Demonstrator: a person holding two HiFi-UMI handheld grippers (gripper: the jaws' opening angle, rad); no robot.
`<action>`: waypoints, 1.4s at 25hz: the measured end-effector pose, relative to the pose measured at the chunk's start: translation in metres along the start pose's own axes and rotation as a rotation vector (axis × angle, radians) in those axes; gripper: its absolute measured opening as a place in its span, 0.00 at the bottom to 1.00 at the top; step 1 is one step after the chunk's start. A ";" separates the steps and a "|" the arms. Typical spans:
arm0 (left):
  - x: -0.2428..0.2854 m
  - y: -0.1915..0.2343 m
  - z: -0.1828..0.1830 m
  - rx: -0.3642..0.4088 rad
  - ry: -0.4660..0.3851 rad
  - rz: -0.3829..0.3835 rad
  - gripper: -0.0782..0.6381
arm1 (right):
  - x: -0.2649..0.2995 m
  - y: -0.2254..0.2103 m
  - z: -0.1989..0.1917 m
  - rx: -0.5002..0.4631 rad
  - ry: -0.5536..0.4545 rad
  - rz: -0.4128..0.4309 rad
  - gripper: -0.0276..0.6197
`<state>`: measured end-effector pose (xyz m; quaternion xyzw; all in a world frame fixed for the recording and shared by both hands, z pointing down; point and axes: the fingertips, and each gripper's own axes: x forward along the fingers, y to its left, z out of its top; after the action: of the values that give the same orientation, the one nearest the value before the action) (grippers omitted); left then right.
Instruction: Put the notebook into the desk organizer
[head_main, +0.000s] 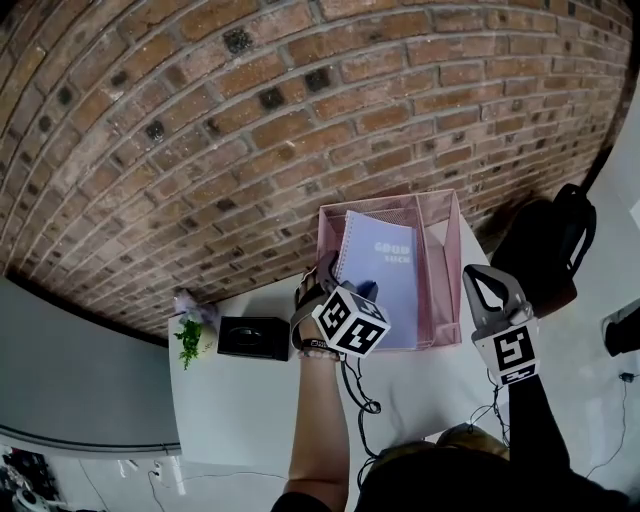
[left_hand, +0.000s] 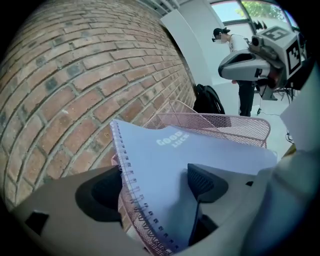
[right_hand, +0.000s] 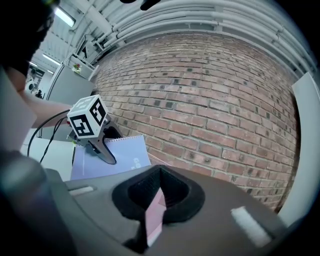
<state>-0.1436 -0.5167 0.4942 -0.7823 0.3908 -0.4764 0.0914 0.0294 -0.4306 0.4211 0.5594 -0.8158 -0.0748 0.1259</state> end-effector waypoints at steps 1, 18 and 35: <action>-0.002 0.003 -0.001 0.009 0.001 0.020 0.67 | -0.002 0.001 0.002 -0.009 -0.005 0.000 0.04; -0.039 -0.009 0.007 -0.020 -0.098 0.043 0.68 | -0.032 0.019 0.024 -0.012 -0.060 -0.022 0.04; -0.097 -0.036 0.044 -0.262 -0.275 0.189 0.68 | -0.051 -0.006 0.039 0.111 -0.155 0.079 0.04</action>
<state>-0.1120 -0.4346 0.4239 -0.8049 0.5050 -0.2996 0.0856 0.0413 -0.3857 0.3761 0.5255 -0.8475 -0.0674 0.0340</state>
